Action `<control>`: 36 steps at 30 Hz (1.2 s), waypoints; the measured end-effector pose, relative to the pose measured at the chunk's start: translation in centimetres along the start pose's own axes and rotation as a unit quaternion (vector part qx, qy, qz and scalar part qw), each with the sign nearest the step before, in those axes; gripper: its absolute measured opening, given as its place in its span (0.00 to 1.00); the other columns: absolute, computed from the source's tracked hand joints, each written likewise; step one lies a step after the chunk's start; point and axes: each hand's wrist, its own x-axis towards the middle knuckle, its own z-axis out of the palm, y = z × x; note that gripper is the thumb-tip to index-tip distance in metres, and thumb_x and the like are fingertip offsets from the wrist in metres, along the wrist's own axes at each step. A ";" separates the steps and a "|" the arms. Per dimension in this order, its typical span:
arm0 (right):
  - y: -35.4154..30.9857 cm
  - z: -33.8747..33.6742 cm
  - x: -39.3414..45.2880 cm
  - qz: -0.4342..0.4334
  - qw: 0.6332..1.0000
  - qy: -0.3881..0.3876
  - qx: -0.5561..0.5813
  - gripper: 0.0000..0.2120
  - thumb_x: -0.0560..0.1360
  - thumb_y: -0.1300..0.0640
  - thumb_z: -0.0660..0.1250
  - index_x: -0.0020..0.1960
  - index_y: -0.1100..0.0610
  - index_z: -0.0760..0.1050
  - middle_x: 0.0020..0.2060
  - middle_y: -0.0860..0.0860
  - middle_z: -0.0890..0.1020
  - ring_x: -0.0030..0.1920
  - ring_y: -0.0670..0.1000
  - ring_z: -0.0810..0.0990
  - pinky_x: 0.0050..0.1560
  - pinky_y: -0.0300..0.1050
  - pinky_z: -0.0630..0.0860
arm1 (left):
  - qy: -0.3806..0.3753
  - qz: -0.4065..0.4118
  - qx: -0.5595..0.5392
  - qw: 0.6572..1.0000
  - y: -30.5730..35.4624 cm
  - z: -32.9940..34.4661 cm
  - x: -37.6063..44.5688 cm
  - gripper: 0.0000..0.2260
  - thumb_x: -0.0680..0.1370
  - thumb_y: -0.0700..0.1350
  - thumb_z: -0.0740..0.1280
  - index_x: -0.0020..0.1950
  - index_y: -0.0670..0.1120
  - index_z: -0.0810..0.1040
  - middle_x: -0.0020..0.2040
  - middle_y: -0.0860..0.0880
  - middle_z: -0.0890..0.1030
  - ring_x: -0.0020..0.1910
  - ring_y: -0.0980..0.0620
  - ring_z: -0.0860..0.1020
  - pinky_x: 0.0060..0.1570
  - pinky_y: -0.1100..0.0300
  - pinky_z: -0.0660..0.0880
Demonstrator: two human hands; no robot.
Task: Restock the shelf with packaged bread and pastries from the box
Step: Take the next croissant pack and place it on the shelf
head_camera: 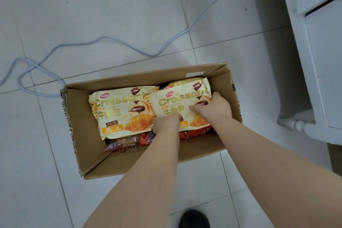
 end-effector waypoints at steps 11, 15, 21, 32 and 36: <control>1.5 -1.2 -1.1 -0.001 0.973 -0.102 0.209 0.23 0.65 0.49 0.78 0.55 0.52 0.73 0.53 0.50 0.80 0.55 0.53 0.79 0.59 0.54 0.76 | -0.029 0.103 0.065 0.992 -1.9 -2.6 -0.2 0.15 0.72 0.38 0.68 0.57 0.44 0.71 0.55 0.46 0.77 0.53 0.45 0.75 0.49 0.52 0.70; 0.9 -1.9 -2.7 -0.048 0.965 -0.074 0.246 0.32 0.57 0.46 0.79 0.59 0.51 0.74 0.55 0.51 0.80 0.55 0.53 0.80 0.58 0.55 0.77 | -0.061 0.104 0.041 0.992 -2.0 -3.4 -2.8 0.19 0.72 0.42 0.70 0.62 0.47 0.72 0.60 0.47 0.78 0.59 0.45 0.76 0.58 0.49 0.72; -1.3 -8.5 -8.0 -0.043 0.926 -0.042 0.373 0.15 0.65 0.58 0.79 0.46 0.51 0.76 0.42 0.49 0.83 0.48 0.54 0.83 0.52 0.51 0.80 | -0.059 0.224 0.102 0.967 0.6 -6.1 -10.6 0.30 0.72 0.48 0.73 0.71 0.46 0.66 0.68 0.46 0.72 0.64 0.45 0.73 0.60 0.52 0.72; -11.7 -39.7 -33.1 -0.121 0.819 -0.015 0.560 0.16 0.68 0.58 0.76 0.55 0.58 0.79 0.47 0.56 0.85 0.41 0.54 0.85 0.41 0.47 0.82 | -0.135 0.533 0.142 0.823 15.2 -16.1 -52.0 0.35 0.65 0.42 0.79 0.67 0.45 0.65 0.56 0.52 0.75 0.53 0.53 0.75 0.54 0.60 0.71; -12.8 -50.7 -44.8 -0.201 0.814 0.046 0.543 0.12 0.68 0.58 0.76 0.50 0.53 0.78 0.46 0.51 0.84 0.44 0.52 0.84 0.44 0.46 0.81 | -0.164 0.620 0.144 0.754 16.0 -19.5 -67.3 0.33 0.66 0.44 0.79 0.65 0.46 0.65 0.56 0.53 0.74 0.56 0.53 0.74 0.57 0.56 0.73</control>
